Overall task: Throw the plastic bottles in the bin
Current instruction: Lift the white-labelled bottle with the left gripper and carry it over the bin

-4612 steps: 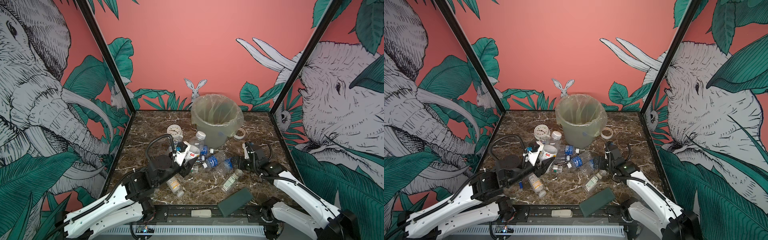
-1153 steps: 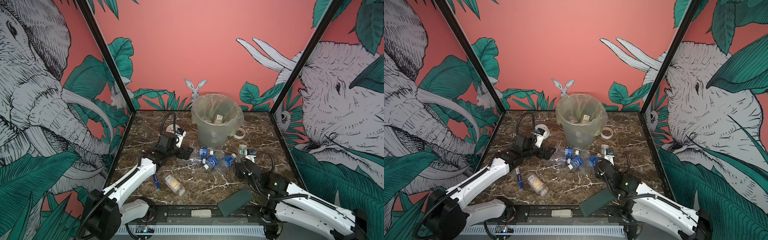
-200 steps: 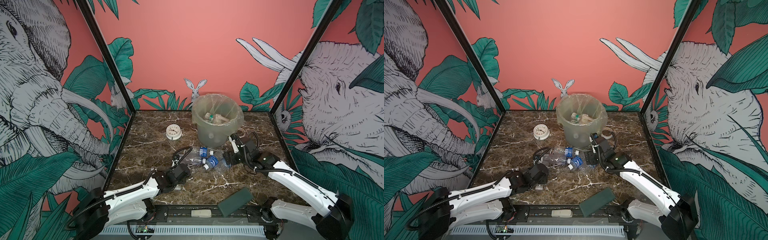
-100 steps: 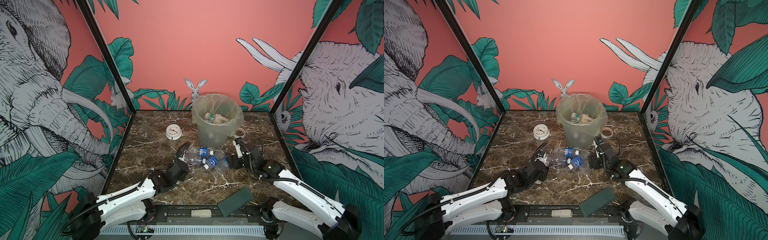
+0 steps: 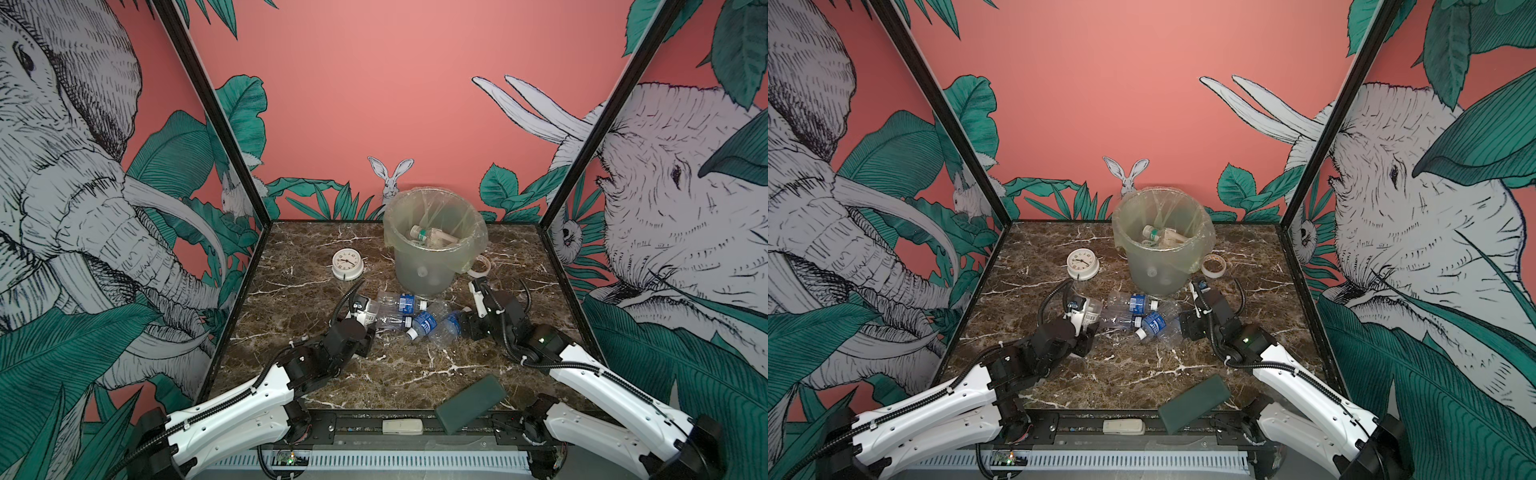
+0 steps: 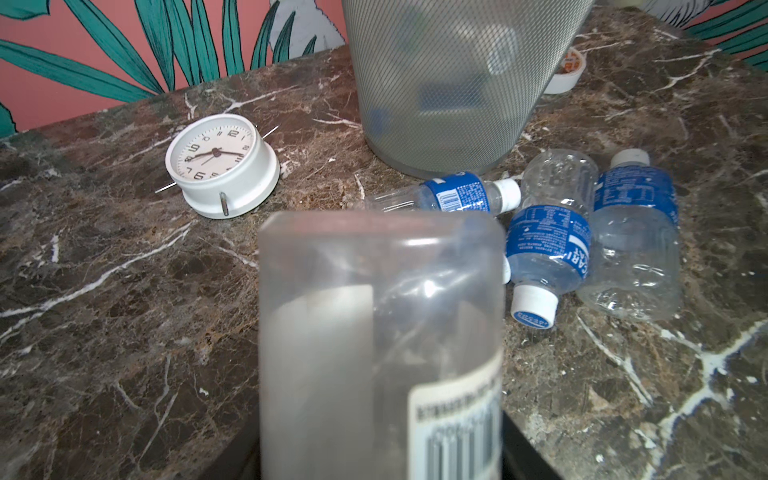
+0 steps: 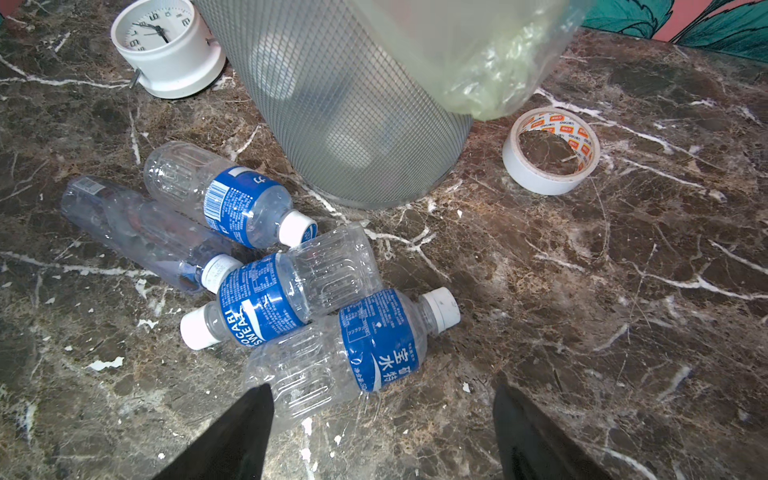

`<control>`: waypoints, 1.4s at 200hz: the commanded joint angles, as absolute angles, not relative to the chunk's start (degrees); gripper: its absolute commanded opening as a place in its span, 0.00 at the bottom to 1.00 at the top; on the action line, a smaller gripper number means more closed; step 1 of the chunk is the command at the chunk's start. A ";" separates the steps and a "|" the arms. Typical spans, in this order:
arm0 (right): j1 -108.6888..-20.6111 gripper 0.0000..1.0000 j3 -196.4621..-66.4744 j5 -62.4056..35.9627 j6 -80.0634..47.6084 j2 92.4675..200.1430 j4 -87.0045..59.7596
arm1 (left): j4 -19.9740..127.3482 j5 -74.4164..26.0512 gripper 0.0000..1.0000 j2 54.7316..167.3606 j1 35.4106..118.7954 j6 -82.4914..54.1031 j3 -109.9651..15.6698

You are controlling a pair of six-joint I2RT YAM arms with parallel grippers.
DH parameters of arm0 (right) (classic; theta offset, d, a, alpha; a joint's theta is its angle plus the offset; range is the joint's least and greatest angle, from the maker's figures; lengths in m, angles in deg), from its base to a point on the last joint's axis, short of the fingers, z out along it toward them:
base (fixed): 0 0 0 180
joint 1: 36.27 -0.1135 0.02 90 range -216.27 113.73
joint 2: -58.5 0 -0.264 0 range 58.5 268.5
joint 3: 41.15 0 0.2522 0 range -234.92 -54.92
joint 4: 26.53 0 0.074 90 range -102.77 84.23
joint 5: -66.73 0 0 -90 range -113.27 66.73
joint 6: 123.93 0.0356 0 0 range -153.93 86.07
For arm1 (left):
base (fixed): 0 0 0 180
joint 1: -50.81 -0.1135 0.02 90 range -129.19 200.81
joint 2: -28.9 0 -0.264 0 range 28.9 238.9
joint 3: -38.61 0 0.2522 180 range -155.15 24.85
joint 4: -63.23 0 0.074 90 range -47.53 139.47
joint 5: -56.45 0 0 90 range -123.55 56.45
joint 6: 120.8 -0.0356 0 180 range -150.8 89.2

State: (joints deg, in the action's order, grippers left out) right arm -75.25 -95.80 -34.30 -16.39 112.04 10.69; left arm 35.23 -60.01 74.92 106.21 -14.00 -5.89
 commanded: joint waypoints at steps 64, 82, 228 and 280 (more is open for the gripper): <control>-74.35 0.84 -95.86 -36.75 -16.25 110.91 8.00 | 37.07 -59.39 0.45 75.23 105.75 -25.10 -20.72; -73.73 0.83 -95.79 -36.39 -16.00 110.32 7.72 | 36.74 -58.80 0.45 78.36 105.70 -27.63 -26.72; -70.39 0.92 -100.01 -34.67 -15.06 105.72 12.39 | 32.43 -39.14 1.00 133.11 91.33 -33.42 -97.99; -70.37 0.90 -102.46 -30.91 -9.31 112.00 16.14 | 35.38 -38.67 1.00 121.43 91.33 -33.82 -84.33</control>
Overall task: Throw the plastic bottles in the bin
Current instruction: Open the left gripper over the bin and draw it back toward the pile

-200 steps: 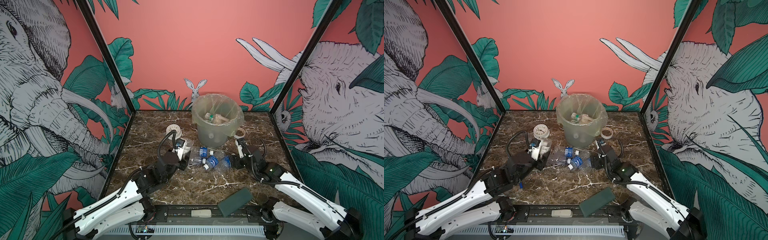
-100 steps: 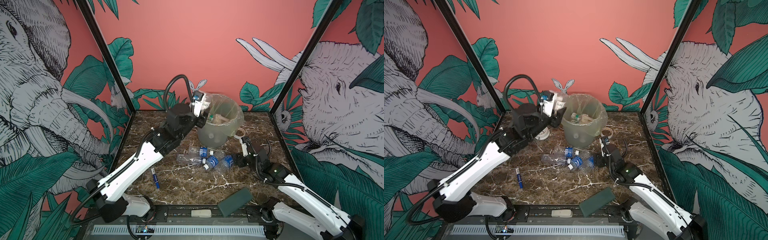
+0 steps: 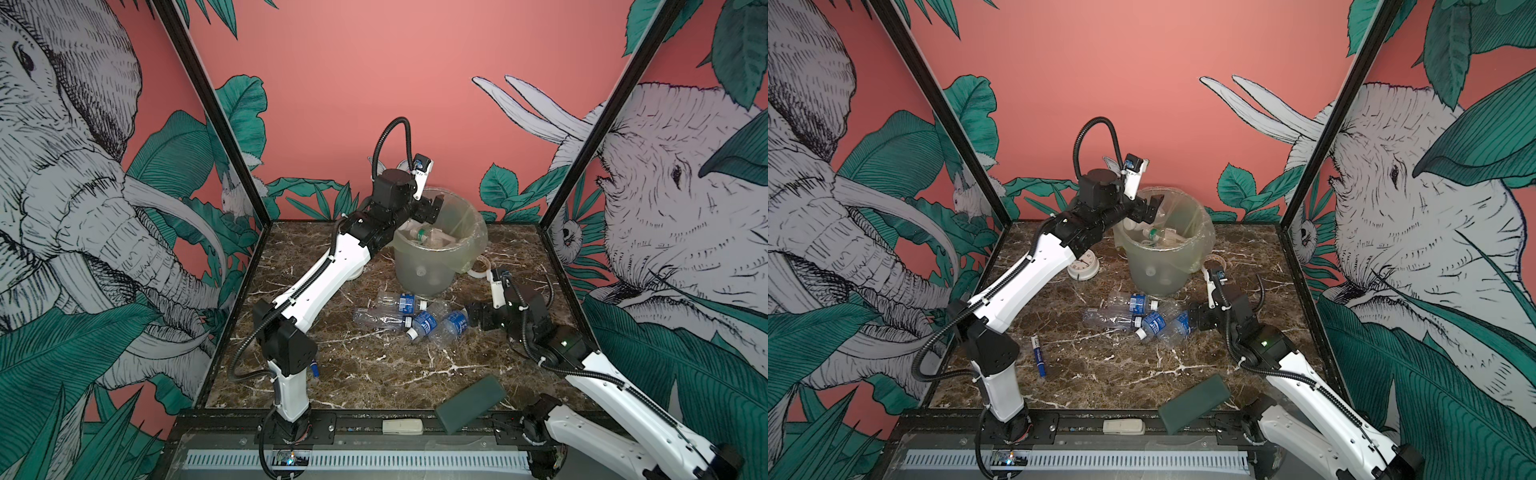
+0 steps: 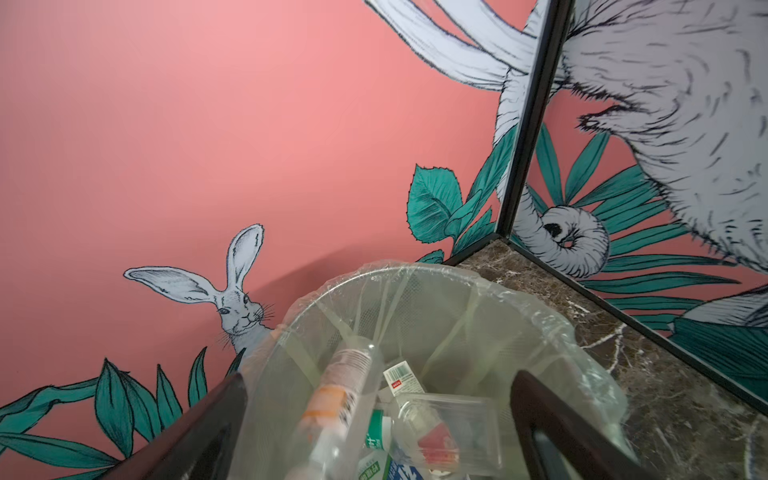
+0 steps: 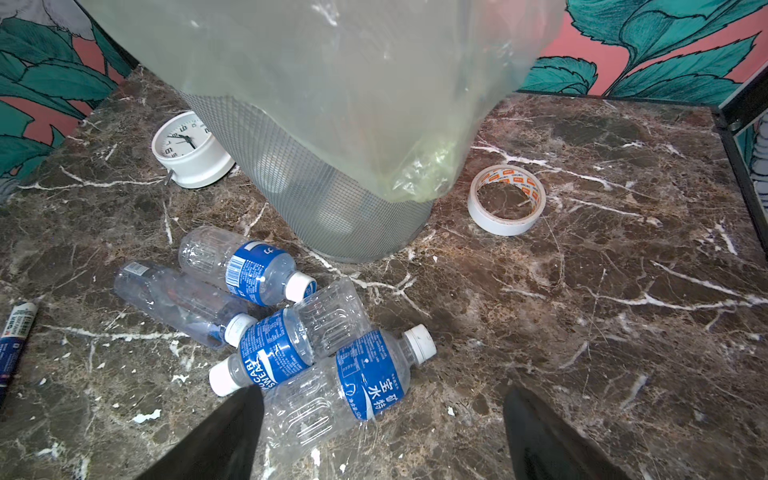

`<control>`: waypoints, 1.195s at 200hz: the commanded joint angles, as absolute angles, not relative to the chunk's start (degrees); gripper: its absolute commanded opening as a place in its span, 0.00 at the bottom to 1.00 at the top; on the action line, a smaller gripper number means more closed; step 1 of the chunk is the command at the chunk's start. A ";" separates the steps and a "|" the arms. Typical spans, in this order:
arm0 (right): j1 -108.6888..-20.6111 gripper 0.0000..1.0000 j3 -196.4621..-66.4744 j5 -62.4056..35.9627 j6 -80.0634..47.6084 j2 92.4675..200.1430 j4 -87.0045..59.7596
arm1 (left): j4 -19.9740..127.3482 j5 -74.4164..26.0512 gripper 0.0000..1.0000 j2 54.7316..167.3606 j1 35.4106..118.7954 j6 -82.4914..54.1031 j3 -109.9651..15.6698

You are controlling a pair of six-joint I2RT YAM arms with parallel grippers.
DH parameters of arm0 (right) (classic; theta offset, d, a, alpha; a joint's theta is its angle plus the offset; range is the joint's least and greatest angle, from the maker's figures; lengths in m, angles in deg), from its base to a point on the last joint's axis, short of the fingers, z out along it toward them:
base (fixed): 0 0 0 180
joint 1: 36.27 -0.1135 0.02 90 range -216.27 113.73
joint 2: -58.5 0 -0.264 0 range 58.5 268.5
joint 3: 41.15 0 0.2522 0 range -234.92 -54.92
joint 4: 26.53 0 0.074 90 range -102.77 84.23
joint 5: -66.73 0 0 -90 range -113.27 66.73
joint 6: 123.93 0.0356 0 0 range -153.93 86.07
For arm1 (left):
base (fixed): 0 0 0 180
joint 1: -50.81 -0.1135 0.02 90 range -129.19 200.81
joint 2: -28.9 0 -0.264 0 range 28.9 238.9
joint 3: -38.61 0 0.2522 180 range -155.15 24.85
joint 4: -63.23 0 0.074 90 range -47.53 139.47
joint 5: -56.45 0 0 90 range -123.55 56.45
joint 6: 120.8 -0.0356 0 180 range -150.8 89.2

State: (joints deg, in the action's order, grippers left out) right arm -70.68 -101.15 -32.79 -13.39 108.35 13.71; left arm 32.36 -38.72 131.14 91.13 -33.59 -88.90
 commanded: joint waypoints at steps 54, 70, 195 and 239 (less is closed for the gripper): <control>-71.42 0.88 -99.36 -27.67 0.70 115.98 13.61 | 36.81 -42.84 1.00 109.10 89.42 -34.65 -67.49; -71.58 0.87 -98.69 -27.20 3.39 117.63 12.75 | 37.61 -42.96 1.00 105.99 88.99 -34.53 -62.87; -72.82 0.86 -94.77 -25.48 15.65 127.93 6.54 | 38.77 -39.62 0.99 91.06 87.03 -28.78 -35.70; -72.83 0.86 -94.64 -25.12 16.34 131.23 4.53 | 40.76 -38.08 0.99 89.73 87.01 -25.09 -27.69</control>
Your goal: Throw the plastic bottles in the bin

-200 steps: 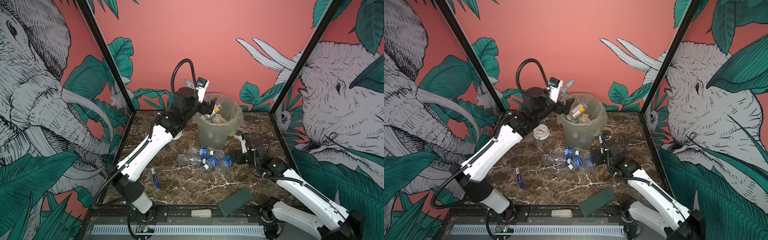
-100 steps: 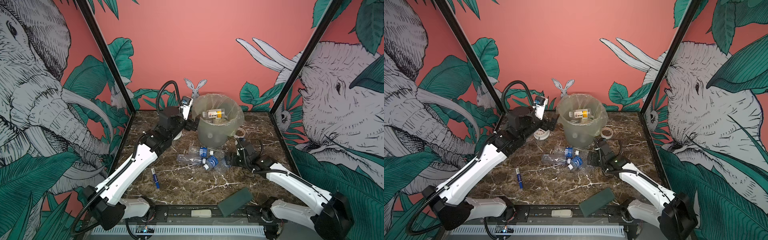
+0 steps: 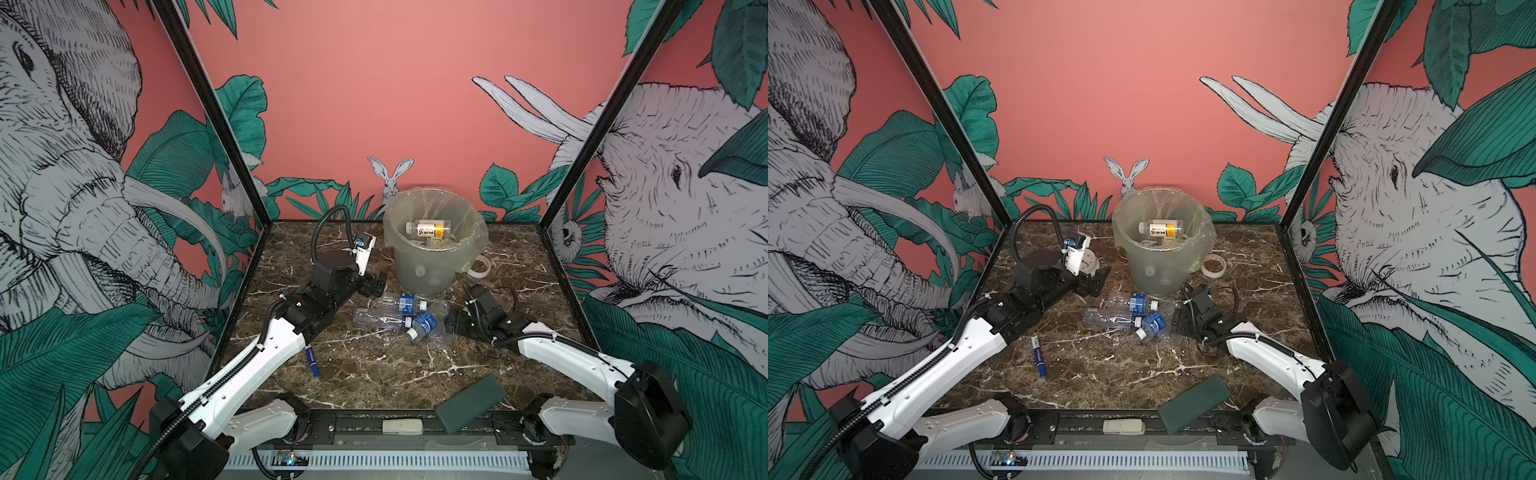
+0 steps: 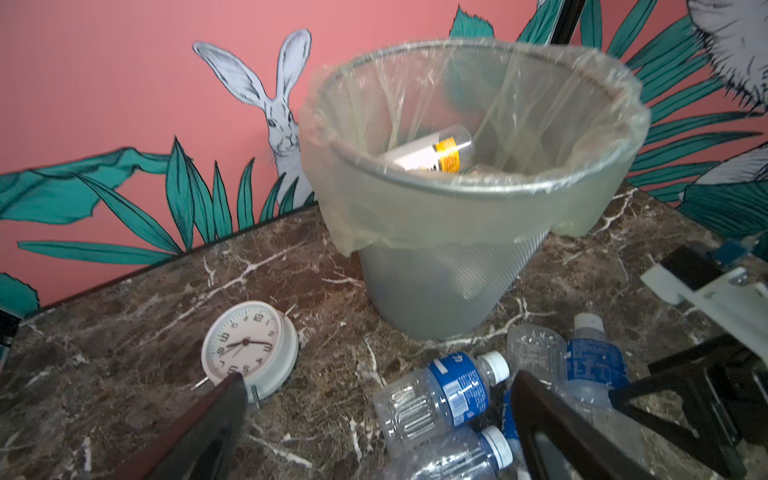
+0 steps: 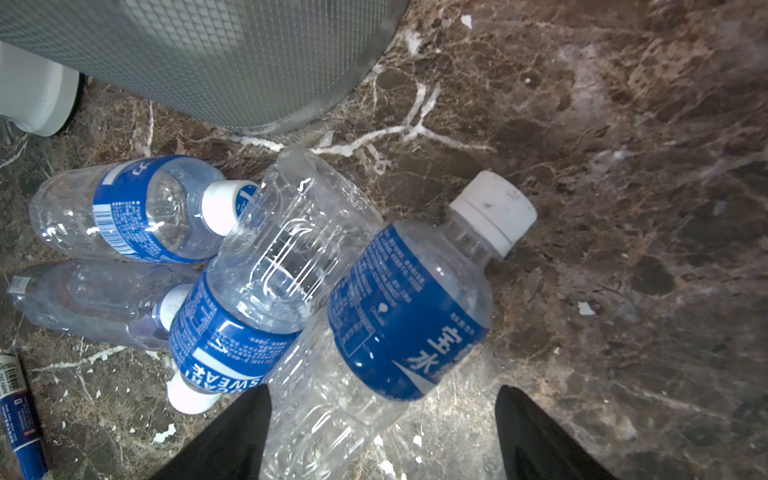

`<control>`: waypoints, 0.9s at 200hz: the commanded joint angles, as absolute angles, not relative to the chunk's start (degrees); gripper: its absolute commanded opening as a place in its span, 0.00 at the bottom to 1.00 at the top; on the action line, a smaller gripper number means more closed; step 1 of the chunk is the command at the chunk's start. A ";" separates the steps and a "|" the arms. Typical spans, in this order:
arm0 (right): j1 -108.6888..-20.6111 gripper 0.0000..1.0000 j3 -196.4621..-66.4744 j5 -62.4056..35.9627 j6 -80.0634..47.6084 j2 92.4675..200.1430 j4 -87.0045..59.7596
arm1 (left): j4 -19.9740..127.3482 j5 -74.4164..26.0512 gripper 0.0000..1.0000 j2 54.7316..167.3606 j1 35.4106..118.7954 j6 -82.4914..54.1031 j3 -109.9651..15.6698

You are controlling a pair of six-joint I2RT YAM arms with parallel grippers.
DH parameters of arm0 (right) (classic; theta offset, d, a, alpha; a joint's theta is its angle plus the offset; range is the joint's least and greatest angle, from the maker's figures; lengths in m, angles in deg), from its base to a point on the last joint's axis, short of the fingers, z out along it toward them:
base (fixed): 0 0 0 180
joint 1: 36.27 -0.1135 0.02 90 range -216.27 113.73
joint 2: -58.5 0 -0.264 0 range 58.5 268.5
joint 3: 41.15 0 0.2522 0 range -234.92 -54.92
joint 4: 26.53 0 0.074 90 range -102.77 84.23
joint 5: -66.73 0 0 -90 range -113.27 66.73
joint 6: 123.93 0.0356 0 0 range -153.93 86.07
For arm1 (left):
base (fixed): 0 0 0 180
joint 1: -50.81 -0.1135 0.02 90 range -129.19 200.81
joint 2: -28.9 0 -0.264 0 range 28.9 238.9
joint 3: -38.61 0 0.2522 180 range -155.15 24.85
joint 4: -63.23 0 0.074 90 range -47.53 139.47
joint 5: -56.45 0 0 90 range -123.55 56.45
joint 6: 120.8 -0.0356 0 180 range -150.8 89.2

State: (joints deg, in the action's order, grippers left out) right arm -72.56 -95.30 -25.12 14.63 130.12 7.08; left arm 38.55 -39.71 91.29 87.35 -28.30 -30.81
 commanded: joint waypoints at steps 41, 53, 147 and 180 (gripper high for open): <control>-72.80 0.86 -95.17 -24.94 16.63 134.37 3.68 | 40.77 -36.79 0.99 89.46 86.94 -23.26 -23.21; -72.83 0.86 -95.32 -25.10 16.57 134.92 4.10 | 40.66 -36.55 0.99 89.37 86.89 -22.98 -22.21; -72.47 0.84 -96.18 -29.39 12.47 134.56 11.49 | 41.71 -34.62 0.99 90.16 86.92 -20.31 -17.18; -72.31 0.83 -96.81 -30.85 10.19 134.70 14.05 | 42.44 -33.64 0.99 90.57 87.04 -19.29 -16.02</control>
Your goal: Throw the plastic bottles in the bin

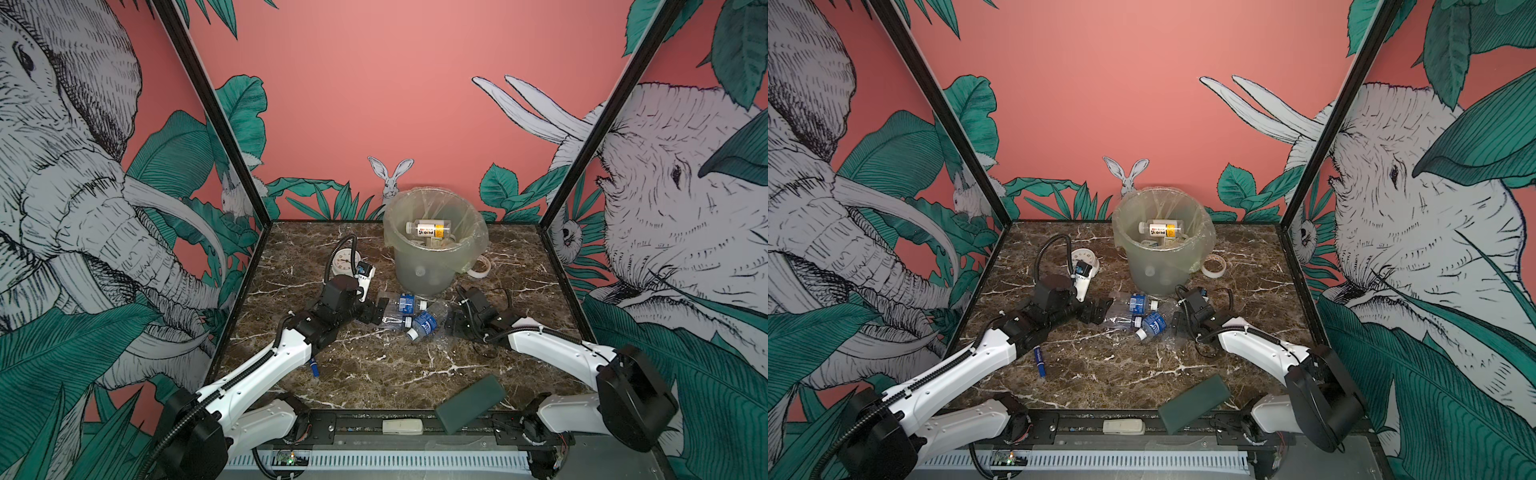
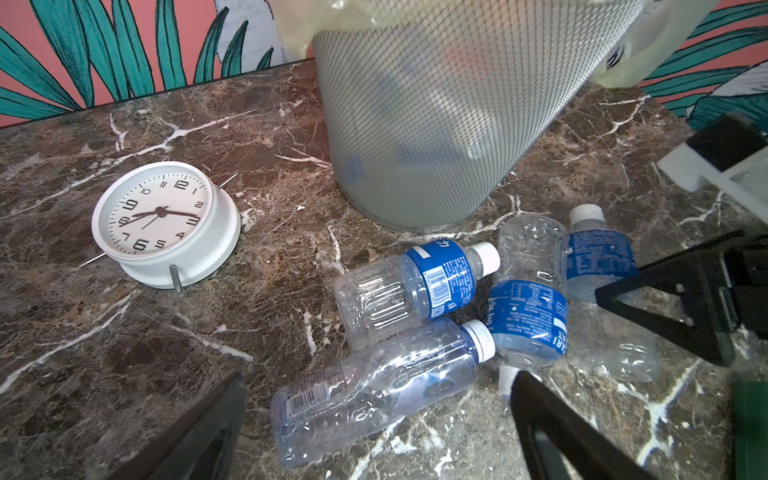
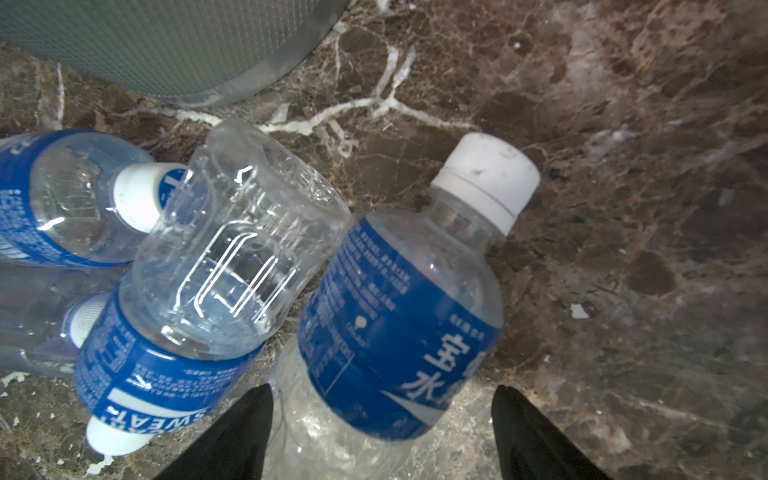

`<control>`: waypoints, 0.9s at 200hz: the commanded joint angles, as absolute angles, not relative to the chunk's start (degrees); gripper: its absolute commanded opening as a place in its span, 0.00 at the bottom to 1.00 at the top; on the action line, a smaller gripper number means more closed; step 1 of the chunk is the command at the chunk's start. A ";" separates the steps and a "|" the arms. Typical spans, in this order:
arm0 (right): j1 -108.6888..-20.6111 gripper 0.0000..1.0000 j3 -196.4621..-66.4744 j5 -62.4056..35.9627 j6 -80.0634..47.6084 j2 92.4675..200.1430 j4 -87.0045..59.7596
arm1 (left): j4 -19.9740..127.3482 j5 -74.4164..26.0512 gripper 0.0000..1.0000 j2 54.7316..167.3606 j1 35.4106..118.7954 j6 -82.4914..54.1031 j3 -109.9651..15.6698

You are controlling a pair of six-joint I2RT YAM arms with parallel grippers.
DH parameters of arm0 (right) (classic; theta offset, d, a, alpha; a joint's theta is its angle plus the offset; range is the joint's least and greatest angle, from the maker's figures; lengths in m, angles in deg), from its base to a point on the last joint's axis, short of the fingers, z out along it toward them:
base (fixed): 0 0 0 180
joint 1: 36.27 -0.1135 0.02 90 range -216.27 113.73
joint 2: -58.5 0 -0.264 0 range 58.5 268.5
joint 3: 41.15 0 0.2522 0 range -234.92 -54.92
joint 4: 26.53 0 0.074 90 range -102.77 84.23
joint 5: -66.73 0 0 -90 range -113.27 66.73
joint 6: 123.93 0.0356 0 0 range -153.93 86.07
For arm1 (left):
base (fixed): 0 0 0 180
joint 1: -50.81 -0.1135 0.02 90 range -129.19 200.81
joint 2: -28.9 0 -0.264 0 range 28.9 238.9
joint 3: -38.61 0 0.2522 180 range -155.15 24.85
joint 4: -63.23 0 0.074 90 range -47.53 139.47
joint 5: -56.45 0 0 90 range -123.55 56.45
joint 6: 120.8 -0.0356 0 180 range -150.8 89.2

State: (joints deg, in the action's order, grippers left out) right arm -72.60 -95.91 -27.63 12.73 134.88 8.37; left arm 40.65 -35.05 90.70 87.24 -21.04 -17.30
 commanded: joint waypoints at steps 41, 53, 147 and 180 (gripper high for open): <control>-72.10 0.83 -99.94 -33.74 6.74 137.17 18.52 | 42.17 -33.30 0.99 90.69 86.96 -18.90 -15.38; -72.04 0.83 -100.35 -33.36 6.20 137.51 18.29 | 42.17 -33.29 0.99 90.55 86.98 -18.76 -15.17; -71.60 0.79 -100.29 -32.45 3.43 141.60 14.84 | 42.87 -32.55 0.99 91.04 86.94 -17.73 -13.18; -71.33 0.67 -99.31 -31.37 3.17 142.51 13.38 | 43.64 -31.81 0.99 91.75 86.96 -17.17 -12.03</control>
